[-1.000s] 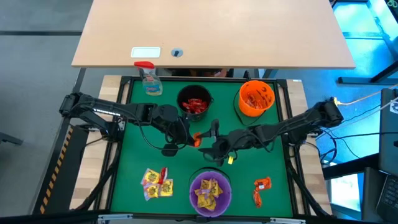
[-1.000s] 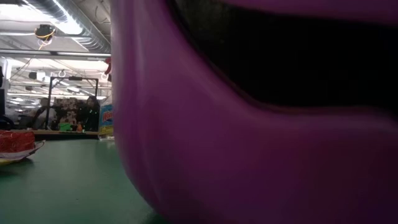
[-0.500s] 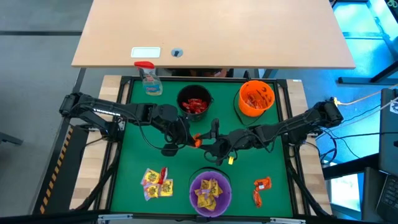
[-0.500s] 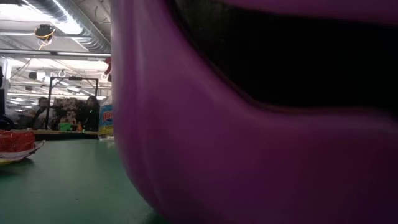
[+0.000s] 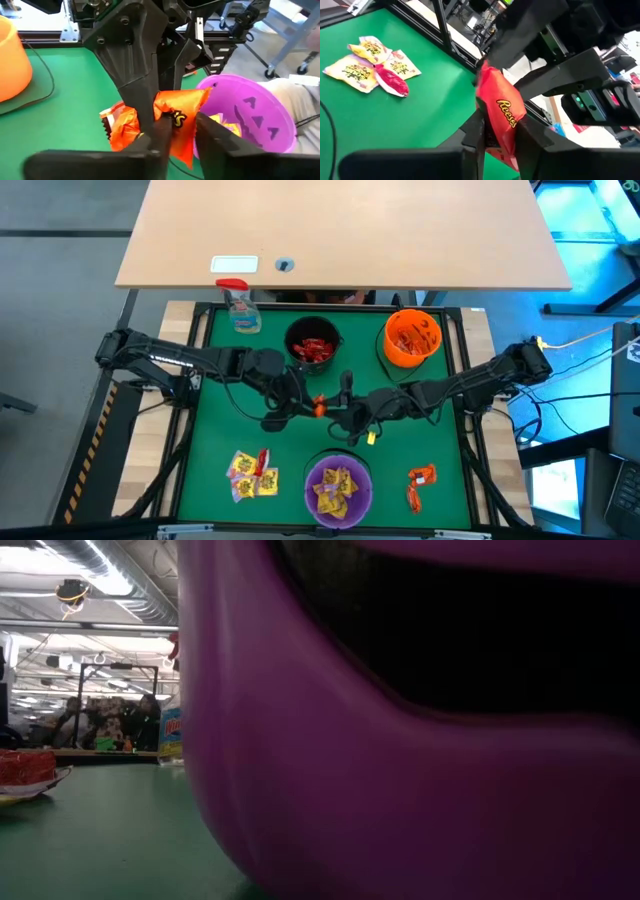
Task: Sort candy
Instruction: Put the orange chocolate into the orange bucket
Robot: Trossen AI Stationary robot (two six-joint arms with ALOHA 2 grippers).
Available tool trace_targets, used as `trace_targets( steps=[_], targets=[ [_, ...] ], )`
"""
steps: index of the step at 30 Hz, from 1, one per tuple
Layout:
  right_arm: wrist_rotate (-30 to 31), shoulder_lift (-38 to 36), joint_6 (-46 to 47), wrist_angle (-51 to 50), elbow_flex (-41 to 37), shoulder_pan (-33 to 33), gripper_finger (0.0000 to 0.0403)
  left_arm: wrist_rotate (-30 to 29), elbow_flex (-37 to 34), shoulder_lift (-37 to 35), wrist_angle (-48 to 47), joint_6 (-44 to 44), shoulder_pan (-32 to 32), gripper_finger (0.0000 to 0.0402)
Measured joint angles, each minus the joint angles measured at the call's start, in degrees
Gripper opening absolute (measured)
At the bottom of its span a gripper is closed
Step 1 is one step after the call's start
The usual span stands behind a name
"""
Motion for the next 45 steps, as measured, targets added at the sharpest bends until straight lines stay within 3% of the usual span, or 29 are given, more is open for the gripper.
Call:
trace_targets(
  steps=[8, 14, 18, 25, 32, 37, 45],
  targets=[
    [8.04, -0.82, 0.24, -1.98, 0.0, -0.03, 0.0076, -6.21, 0.0, -2.34, -0.75, 2.28, -0.02, 0.0167],
    [16.81, -5.31, 2.47, -11.2, -0.02, -0.03, 0.0076, -13.37, 0.11, -7.68, -4.76, 4.14, -0.45, 0.0181],
    [20.38, -10.33, 8.81, -21.73, -0.02, -1.36, 0.0076, -19.88, 0.16, -10.97, -8.42, 4.48, -0.76, 0.0181],
    [13.23, -19.64, 27.06, -47.81, 0.0, -11.21, 0.0076, -24.02, 0.15, -11.37, -12.71, 3.88, -0.87, 0.0179],
    [11.42, -25.66, 31.54, -63.95, -0.18, -22.16, 0.0076, -27.04, -2.63, -11.18, -11.99, 4.48, -1.55, 0.0179],
    [7.44, -30.41, 30.26, -66.18, -4.18, -29.83, 0.0076, -28.07, -8.79, -11.42, -7.08, 2.77, -1.55, 0.0179],
    [-0.99, -35.97, 26.11, -60.13, -14.73, -42.05, 0.0076, -28.14, -14.43, -11.77, -0.39, 0.08, -1.55, 0.0179]
  ],
)
